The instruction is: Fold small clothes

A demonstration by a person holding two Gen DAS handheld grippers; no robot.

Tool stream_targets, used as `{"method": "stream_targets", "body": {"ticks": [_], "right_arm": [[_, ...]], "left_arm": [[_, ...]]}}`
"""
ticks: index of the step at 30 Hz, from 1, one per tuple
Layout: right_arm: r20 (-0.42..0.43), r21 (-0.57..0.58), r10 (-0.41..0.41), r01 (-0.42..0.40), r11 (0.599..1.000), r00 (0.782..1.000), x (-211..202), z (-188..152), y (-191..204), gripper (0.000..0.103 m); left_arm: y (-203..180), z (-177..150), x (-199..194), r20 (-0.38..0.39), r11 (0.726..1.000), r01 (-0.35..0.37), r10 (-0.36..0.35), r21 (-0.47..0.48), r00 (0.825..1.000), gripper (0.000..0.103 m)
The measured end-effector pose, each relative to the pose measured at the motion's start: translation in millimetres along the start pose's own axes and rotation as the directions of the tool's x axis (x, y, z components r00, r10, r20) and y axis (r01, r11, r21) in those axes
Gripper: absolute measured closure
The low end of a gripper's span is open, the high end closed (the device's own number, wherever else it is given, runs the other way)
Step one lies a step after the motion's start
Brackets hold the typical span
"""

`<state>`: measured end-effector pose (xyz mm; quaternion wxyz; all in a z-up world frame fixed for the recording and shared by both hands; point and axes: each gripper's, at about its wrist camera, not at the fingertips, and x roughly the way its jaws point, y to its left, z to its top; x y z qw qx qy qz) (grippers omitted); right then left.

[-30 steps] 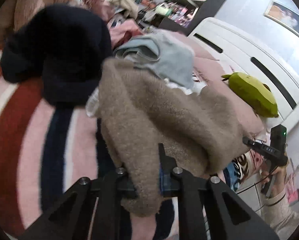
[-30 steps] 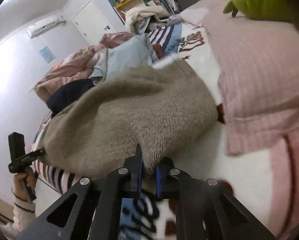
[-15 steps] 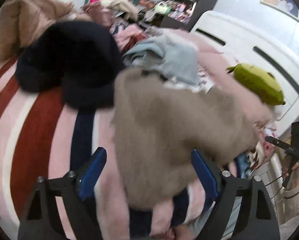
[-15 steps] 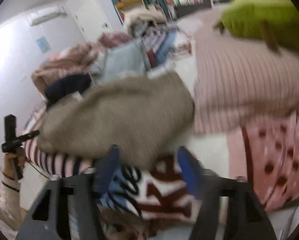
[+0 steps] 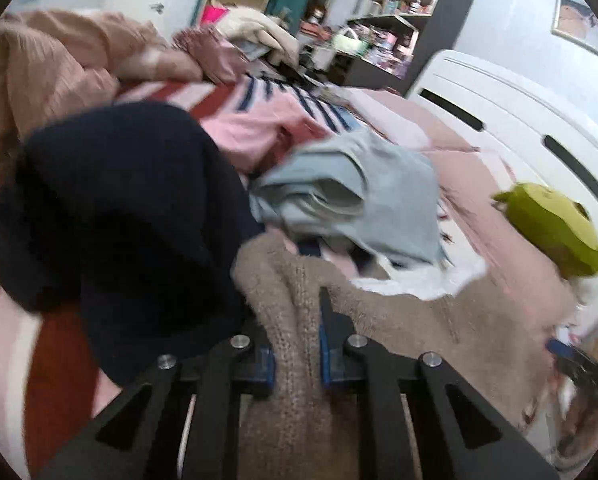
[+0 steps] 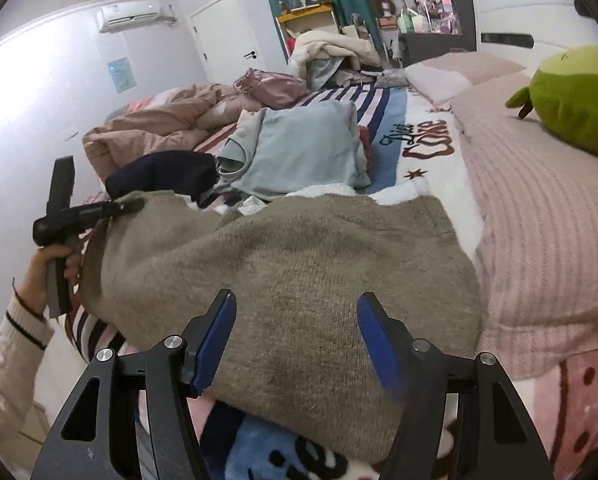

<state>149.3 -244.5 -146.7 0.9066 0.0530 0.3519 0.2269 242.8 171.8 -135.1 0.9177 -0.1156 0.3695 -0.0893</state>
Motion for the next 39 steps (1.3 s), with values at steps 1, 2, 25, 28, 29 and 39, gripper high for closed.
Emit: {"method": "stream_targets", "body": {"ticks": [1,2,25,28,29,39], "right_arm": [[-0.007,0.01,0.011,-0.011,1.0,1.0,5.7,0.3,-1.8,0.045],[-0.012,0.014,0.014,-0.014,1.0,1.0,10.5,0.1,-2.0,0.045],[-0.065,-0.135,0.058,-0.066,0.989,0.996,44.1,-21.1,63.8,0.091],[-0.081,-0.124,0.041,-0.051,0.991,0.996,53.1,-31.2,57.8,0.091],[-0.082,-0.126,0.037,-0.047,0.991,0.996,54.3,-32.5,57.1,0.092],[-0.092,-0.119,0.012,-0.023,0.993,0.996,63.9,-40.4,59.2,0.093]], "left_arm": [[0.6,3.3,6.2,-0.01,1.0,-0.019,0.019,0.013,1.0,0.09],[0.3,4.7,12.9,-0.027,1.0,-0.022,0.022,0.017,0.999,0.086],[9.5,-176.7,-77.0,-0.104,0.871,0.275,-0.343,-0.407,0.934,0.004],[-4.3,-169.2,-63.1,-0.049,0.893,0.274,-0.311,-0.358,0.949,0.002],[-6.5,-163.8,-56.9,-0.022,0.883,0.289,-0.319,-0.37,0.948,0.002],[-30.4,-114.8,-8.1,0.083,0.867,0.291,-0.282,-0.404,0.956,0.02]]}}
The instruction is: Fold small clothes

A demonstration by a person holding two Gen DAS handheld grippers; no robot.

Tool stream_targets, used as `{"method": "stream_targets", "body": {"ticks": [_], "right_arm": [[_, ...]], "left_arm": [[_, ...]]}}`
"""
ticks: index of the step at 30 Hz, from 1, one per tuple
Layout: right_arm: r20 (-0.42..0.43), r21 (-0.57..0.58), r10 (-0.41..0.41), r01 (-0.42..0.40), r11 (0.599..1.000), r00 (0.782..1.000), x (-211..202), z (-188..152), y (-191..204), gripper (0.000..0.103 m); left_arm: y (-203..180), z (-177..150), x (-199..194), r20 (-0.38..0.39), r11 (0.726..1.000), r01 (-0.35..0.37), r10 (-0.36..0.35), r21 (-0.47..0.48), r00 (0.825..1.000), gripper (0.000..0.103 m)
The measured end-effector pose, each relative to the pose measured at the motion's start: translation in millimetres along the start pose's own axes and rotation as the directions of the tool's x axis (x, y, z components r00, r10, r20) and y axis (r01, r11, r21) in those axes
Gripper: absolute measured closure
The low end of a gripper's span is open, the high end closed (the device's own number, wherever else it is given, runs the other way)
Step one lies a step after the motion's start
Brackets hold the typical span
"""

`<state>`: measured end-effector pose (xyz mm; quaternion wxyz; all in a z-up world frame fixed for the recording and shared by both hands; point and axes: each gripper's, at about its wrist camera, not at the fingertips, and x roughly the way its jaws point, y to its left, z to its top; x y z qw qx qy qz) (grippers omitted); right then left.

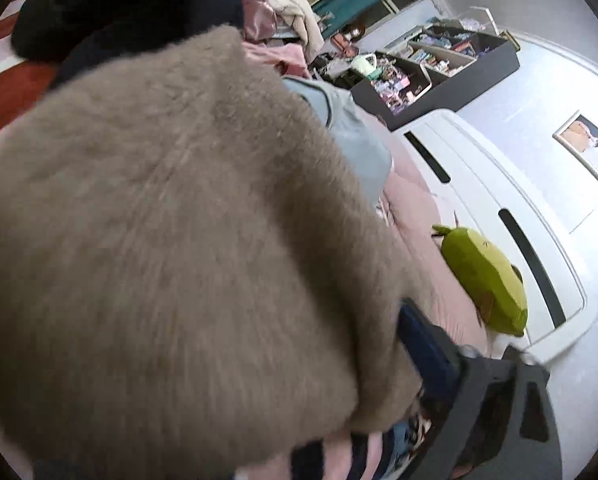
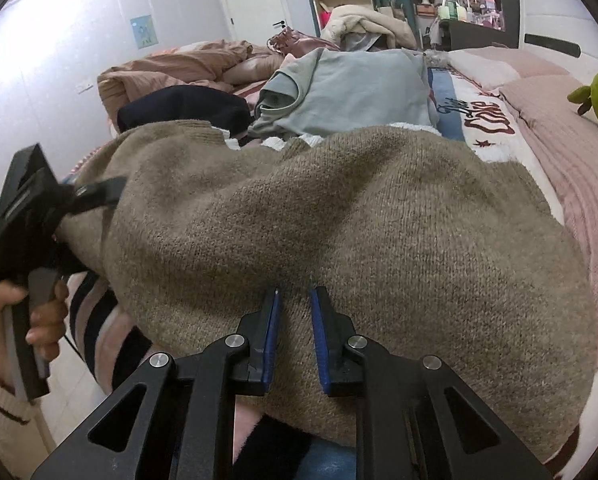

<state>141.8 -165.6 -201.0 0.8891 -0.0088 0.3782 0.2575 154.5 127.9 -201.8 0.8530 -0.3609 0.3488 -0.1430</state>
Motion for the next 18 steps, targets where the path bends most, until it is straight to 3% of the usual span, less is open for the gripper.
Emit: {"method": "stream_targets", "body": {"ticks": [1,3,6,11,13,15,17,18], "right_arm": [[0.0,0.0,0.002,-0.002,1.0,1.0,-0.2,-0.9,0.2,0.093],[0.002,0.004,0.014,-0.014,1.0,1.0,-0.9,-1.8,-0.8,0.093],[0.005,0.021,0.032,-0.032,0.999,0.999,-1.4,-1.6,-2.6,0.093],[0.05,0.042,0.045,-0.047,0.998,0.998,-19.5,2.7,-11.9,0.092],[0.123,0.058,0.023,-0.03,0.998,0.992,-46.1,4.1,-24.5,0.09],[0.189,0.079,-0.005,-0.01,0.997,0.982,-74.4,5.3,-40.9,0.09],[0.248,0.128,-0.034,0.002,0.992,0.968,-105.1,6.4,-64.1,0.088],[0.268,0.15,-0.048,0.008,0.989,0.962,-116.9,5.9,-73.5,0.088]], "left_arm": [[-3.9,2.7,2.9,0.009,1.0,-0.007,0.006,0.009,1.0,0.025],[-13.3,6.0,4.6,0.028,0.999,-0.035,0.034,0.036,0.999,0.052],[-36.2,8.1,2.1,0.051,0.987,-0.08,0.074,0.139,0.996,0.067],[-82.5,14.3,-0.3,0.108,0.942,-0.114,0.084,0.317,0.991,0.07],[-114.4,13.1,5.3,0.122,0.882,-0.16,0.118,0.442,0.986,0.07],[-147.6,8.7,15.6,0.132,0.803,-0.199,0.151,0.561,0.98,0.07],[-176.4,4.3,28.8,0.116,0.748,-0.181,0.139,0.639,0.984,0.07],[-187.9,2.2,37.2,0.09,0.734,-0.152,0.123,0.662,0.988,0.071]]}}
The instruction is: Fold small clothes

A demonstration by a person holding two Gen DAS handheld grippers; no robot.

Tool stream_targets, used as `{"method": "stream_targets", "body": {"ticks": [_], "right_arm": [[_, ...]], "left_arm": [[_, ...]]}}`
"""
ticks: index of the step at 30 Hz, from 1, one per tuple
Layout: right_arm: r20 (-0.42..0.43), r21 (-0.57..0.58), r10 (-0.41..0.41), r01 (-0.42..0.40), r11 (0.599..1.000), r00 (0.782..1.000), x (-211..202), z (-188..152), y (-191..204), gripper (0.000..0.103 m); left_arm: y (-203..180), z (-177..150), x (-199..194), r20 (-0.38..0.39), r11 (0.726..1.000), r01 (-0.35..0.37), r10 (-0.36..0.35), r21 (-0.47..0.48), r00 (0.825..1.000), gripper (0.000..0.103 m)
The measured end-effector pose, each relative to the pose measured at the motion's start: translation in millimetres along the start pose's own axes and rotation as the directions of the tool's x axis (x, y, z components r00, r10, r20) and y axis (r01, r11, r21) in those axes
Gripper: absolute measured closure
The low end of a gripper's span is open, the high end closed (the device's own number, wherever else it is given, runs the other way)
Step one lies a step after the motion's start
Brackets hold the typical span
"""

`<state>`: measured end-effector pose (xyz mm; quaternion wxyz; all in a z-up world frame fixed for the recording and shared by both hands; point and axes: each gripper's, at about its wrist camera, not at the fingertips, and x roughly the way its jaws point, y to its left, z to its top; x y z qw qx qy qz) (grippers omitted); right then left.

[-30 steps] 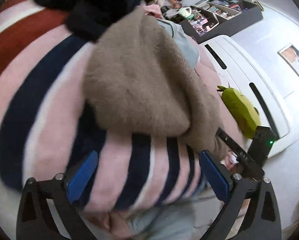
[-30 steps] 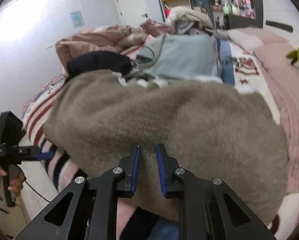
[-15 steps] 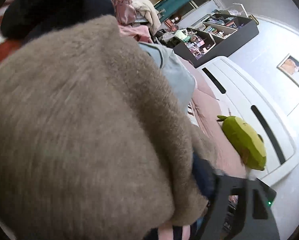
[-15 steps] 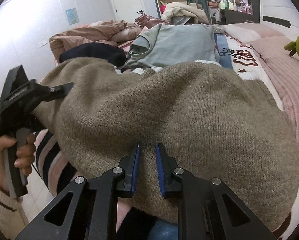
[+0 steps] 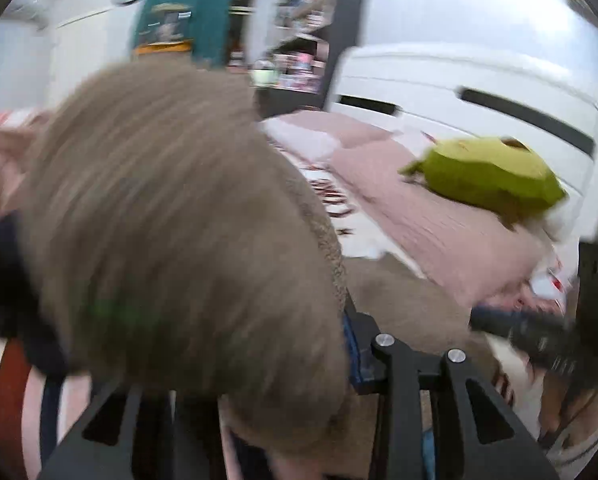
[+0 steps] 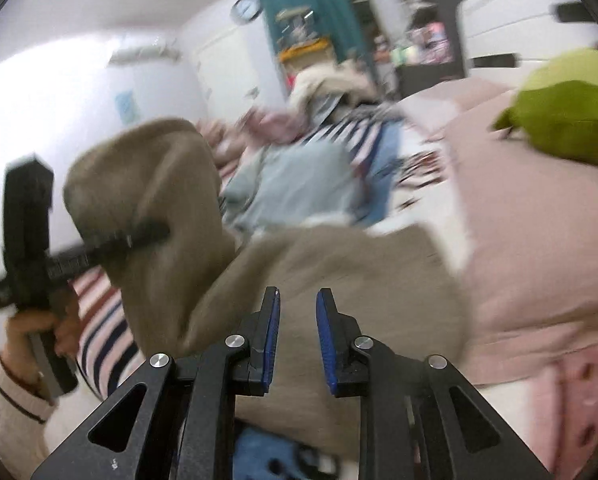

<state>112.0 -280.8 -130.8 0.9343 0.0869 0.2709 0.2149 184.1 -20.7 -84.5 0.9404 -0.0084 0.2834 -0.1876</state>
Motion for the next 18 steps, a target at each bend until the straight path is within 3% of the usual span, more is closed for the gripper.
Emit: {"method": "stream_targets", "body": {"ticks": [3,7,8,9,11,12,14,18], "right_arm": [[0.049,0.015,-0.061,0.06,0.998,0.997,-28.3,7.8,-20.7,0.088],[0.07,0.039,-0.105,0.103,0.994,0.992,-51.5,7.3,-37.2,0.088],[0.07,0.045,-0.111,0.108,0.993,0.991,-53.7,6.7,-39.4,0.088],[0.064,0.049,-0.121,0.118,0.992,0.991,-55.8,5.2,-41.9,0.088],[0.055,0.054,-0.126,0.123,0.991,0.99,-55.9,4.1,-43.7,0.088],[0.051,0.062,-0.123,0.12,0.991,0.991,-55.6,4.4,-45.1,0.088],[0.045,0.084,-0.106,0.102,0.991,0.993,-55.9,9.2,-47.5,0.079],[0.066,0.052,-0.074,0.071,0.996,0.995,-60.7,23.4,-36.3,0.062]], "left_arm": [[-43.3,7.2,28.1,-0.057,0.989,0.069,-0.062,0.128,0.996,0.071],[-106.8,-9.2,70.3,-0.185,0.939,0.128,-0.071,0.32,0.98,0.067],[-117.8,-13.7,75.7,-0.202,0.924,0.154,-0.087,0.349,0.976,0.062],[-127.2,-17.5,79.5,-0.212,0.912,0.175,-0.1,0.372,0.972,0.049],[-136.4,-21.5,80.8,-0.226,0.895,0.217,-0.136,0.389,0.965,0.027],[-138.5,-22.6,79.1,-0.226,0.894,0.22,-0.138,0.391,0.964,0.023],[-134.3,-19.8,63.9,-0.216,0.902,0.214,-0.139,0.375,0.966,0.023],[-97.0,-2.5,6.3,-0.155,0.921,0.322,-0.293,0.218,0.943,0.02]]}}
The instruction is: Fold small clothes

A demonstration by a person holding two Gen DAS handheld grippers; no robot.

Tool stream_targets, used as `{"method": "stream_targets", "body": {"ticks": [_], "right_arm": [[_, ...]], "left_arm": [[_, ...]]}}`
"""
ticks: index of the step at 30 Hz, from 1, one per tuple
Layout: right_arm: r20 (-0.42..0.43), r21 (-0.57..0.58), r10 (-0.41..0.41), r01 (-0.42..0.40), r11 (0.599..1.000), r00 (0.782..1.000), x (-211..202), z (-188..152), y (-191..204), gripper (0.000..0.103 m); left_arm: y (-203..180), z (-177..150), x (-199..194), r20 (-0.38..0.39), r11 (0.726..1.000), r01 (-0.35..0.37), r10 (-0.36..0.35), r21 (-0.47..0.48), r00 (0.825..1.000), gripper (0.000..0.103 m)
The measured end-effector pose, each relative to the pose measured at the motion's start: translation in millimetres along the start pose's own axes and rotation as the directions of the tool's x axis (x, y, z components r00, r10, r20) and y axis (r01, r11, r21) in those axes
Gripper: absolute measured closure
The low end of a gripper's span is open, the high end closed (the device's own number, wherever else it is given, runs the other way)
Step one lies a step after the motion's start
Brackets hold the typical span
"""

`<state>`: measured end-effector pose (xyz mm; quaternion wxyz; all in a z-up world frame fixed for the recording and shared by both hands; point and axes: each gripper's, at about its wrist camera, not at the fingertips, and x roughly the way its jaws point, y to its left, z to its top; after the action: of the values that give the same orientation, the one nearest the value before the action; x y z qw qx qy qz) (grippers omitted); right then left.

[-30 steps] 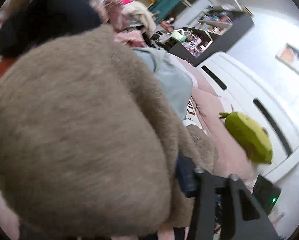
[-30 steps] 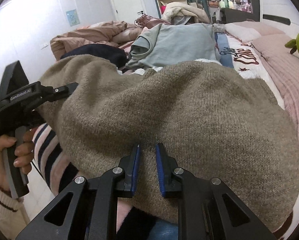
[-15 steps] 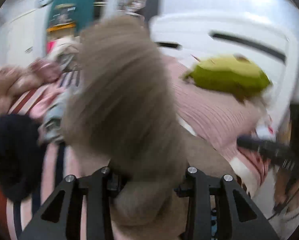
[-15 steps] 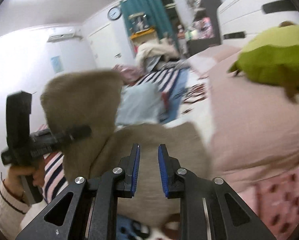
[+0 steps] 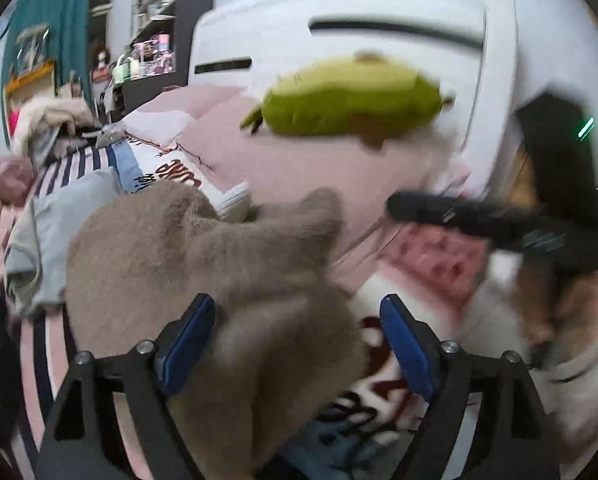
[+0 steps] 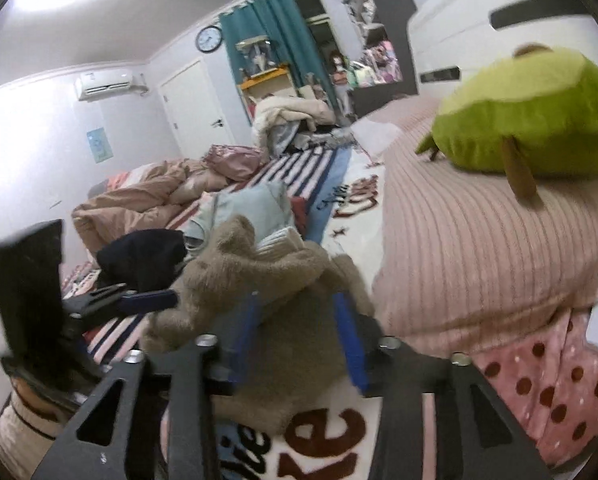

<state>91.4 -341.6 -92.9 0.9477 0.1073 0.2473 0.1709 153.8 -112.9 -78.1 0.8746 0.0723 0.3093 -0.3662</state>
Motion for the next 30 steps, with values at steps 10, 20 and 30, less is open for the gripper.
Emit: {"method": "stream_targets", "body": {"ticks": [10,20,30], "right_arm": [[-0.162,-0.156,0.145,-0.17,0.973,0.976,71.8,59.8,90.7,0.036],[-0.406,-0.022,0.081,-0.099,0.995,0.91,168.6,27.3,49.1,0.093],[-0.32,0.177,0.031,0.027,0.984,0.947,84.3,-31.7,-35.8,0.094]], "left_arm": [[93.6,-47.9,-92.4,0.088,0.941,-0.183,0.216,-0.284,0.972,0.015],[139.2,-91.1,-102.4,0.092,0.883,-0.175,0.238,-0.436,0.967,0.015],[130.4,-62.2,-59.9,0.123,0.907,0.002,0.055,-0.421,0.991,0.007]]}}
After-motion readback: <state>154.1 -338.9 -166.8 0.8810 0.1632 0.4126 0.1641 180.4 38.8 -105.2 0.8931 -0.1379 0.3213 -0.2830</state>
